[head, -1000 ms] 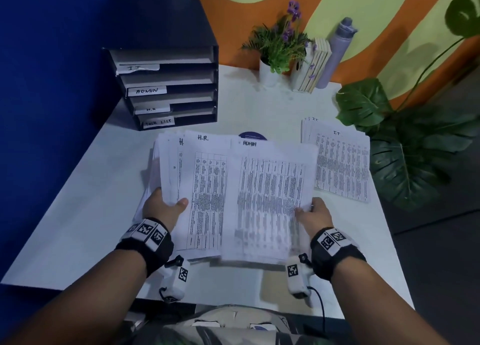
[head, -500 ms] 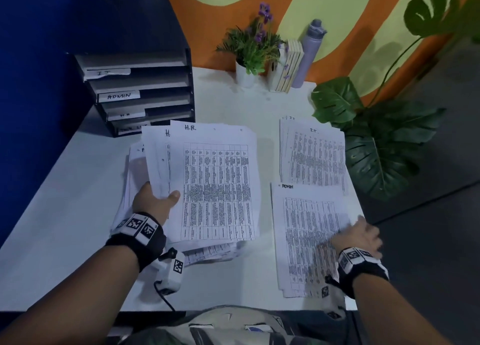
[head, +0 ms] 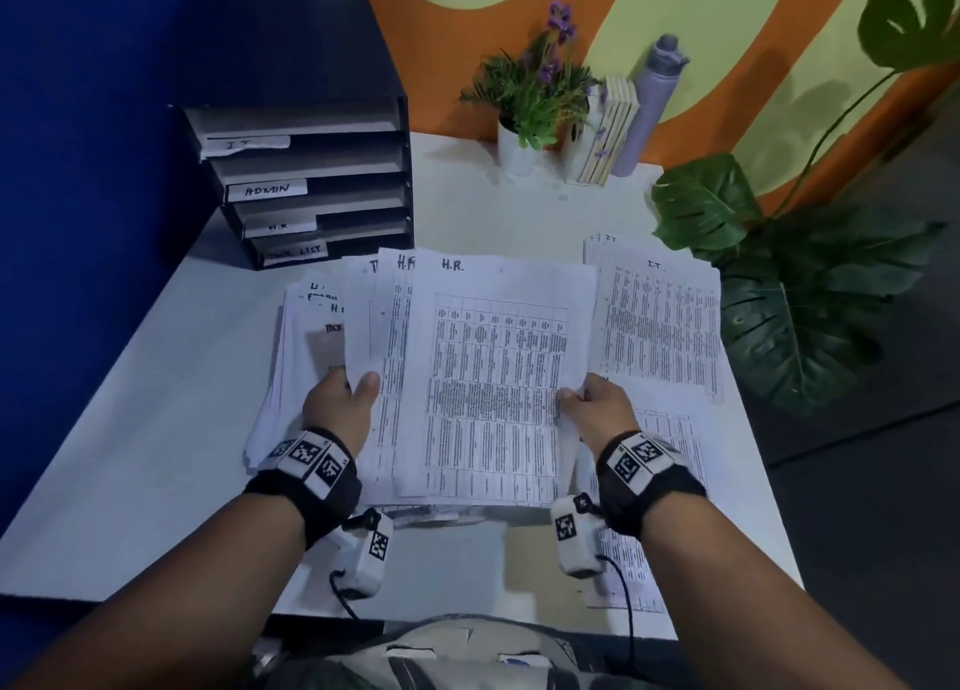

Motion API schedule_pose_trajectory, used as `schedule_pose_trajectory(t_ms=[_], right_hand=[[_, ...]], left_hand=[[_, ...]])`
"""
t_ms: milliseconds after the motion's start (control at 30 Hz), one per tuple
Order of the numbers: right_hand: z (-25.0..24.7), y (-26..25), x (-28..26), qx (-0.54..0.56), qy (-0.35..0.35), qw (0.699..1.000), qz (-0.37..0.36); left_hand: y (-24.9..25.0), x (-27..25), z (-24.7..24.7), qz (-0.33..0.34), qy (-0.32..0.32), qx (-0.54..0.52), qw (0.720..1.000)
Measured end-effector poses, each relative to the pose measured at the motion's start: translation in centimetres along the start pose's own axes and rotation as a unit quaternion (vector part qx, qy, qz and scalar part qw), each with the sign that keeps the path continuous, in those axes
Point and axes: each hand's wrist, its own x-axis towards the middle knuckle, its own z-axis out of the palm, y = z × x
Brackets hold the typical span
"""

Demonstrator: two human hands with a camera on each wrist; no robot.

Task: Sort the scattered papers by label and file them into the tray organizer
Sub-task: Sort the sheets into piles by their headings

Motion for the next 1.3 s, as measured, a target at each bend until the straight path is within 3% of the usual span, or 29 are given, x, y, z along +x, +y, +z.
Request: schedule_pose_trajectory(t_ms=[167,367,600,833,1033,1200,1300], right_hand=[[0.6,-0.8,0.2,-0.017,-0.053,0.998,-0.007],[1.8,-1.8,0.9,0.024,-0.013,0.999,-0.025],[-0.1,-1.8,3.5,0.007,0.039,0.999,-0.009],[1.9,-3.6,3.2,0.004,-0.021,0.999,-0.035],[3.1,-3.9,3.6,0.046,-0.075,0.995,-0.054],[1.5,-3.8,7.1,0.007,0.094,0.994,-0.056],[-0.8,-4.2,11.0,-0.029,0.14,0.989,-0.03]], left_hand=[[-0.1,0.3,-0.1,-0.001,-0.03,0.002,1.0],[0.8,0.4,-0.1,0.012,-0.008,-0.005,1.0],[0.9,2.0,-0.3,-0.033,0.02,-0.018,0.999],[1.5,2.1,0.9,0.023,-0.032,-0.022,0.999],[2.0,3.6,0.0,-0.002,0.036,-0.02,0.999],[0.6,4.9,-1.6,-0.044,0.072,0.034,0.996],[-0.7,5.1,-2.6,-0.074,0.082,0.056,0.992]])
